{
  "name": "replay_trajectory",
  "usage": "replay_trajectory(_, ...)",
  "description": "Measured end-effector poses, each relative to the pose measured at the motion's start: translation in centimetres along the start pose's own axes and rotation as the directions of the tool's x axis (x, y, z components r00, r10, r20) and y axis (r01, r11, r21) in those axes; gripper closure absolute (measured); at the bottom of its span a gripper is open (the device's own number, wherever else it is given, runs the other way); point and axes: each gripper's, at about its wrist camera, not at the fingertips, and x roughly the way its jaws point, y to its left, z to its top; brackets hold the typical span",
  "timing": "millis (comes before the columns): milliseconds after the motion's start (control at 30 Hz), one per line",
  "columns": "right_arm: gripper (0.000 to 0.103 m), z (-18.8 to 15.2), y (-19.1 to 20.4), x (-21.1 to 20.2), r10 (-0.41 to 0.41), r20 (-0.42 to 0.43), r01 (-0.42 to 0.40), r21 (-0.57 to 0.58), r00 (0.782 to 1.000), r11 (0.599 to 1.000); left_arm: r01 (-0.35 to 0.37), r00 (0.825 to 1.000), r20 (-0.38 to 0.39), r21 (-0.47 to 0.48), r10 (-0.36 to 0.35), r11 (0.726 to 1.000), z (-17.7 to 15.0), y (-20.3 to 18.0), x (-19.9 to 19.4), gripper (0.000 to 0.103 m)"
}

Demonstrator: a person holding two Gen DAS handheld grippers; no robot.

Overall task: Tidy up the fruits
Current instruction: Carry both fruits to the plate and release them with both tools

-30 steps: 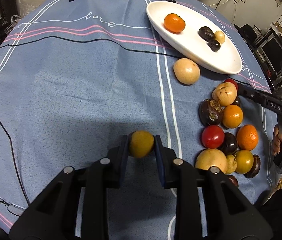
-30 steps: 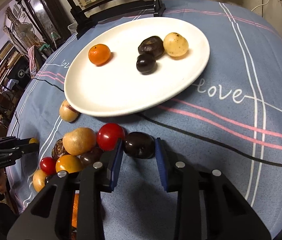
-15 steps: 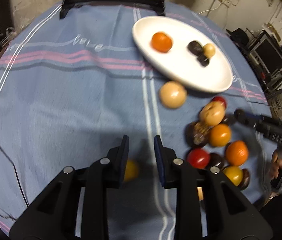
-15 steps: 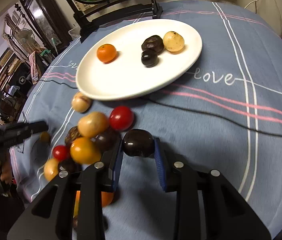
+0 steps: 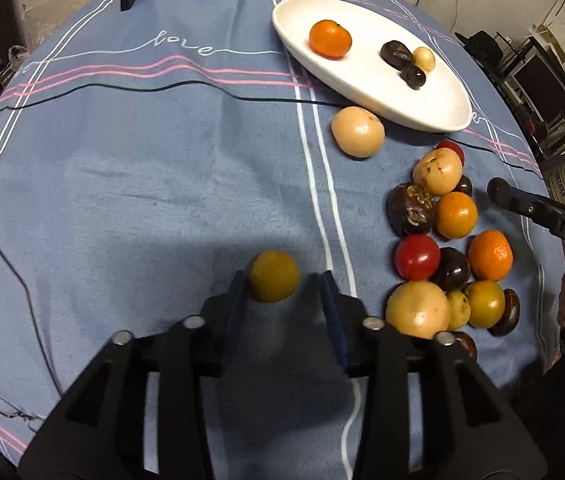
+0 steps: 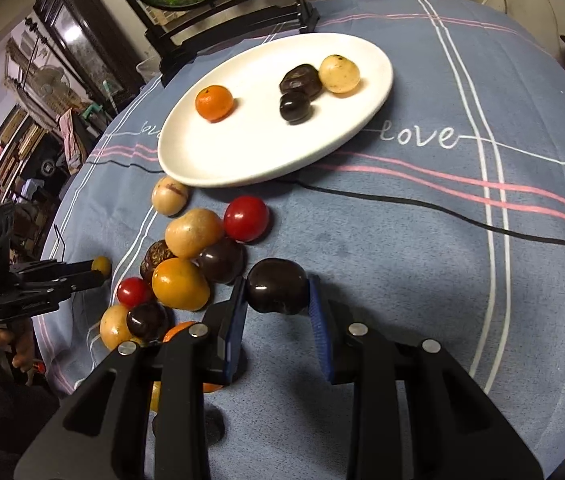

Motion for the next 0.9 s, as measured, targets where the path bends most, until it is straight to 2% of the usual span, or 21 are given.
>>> replay_trajectory(100,0.072,0.1,0.0,-0.2,-0.002,0.004,0.002,-0.001,1.0,1.0,-0.013,1.0,0.001,0.0,0.013,1.0,0.1,0.0,0.4,0.068)
replay_trajectory(133,0.072,0.1,-0.1,-0.3,-0.003,0.008,0.003,0.005,1.0,1.0,-0.026,1.0,0.0,-0.001,0.026,1.0,0.0,0.2,0.5,0.077)
replay_trajectory(367,0.072,-0.2,-0.7,-1.0,0.001,0.026,-0.002,0.036,1.0,0.999,0.002,0.999,0.033,-0.062,0.0,0.998,0.7,1.0,-1.0,0.078)
replay_trajectory(500,0.072,1.5,-0.2,-2.4,-0.027,0.065,0.028,-0.011,0.998,1.0,0.041,0.991,0.126,0.036,-0.045,0.999,5.0,-2.0,-3.5,0.078)
replay_trajectory(600,0.072,4.7,0.5,-3.6,-0.039,0.121,0.046,-0.052,0.992,0.998,0.077,0.98,0.174,0.092,-0.092,0.993,9.0,-4.5,-3.7,0.077)
replay_trajectory(667,0.072,6.8,0.6,-3.4,-0.034,0.135,0.043,-0.061,0.99,0.997,0.099,0.977,0.177,0.116,-0.118,0.988,11.1,-6.0,-2.7,0.077)
replay_trajectory(733,0.072,8.2,0.8,-2.2,-0.038,0.13,0.048,-0.08,0.991,0.996,0.092,0.98,0.161,0.155,-0.117,0.984,12.6,-7.5,-0.9,0.077)
replay_trajectory(900,0.072,9.3,0.7,1.3,-0.043,0.077,0.051,-0.099,0.996,0.994,0.092,0.989,0.098,0.161,-0.109,0.983,13.7,-8.6,2.8,0.077)
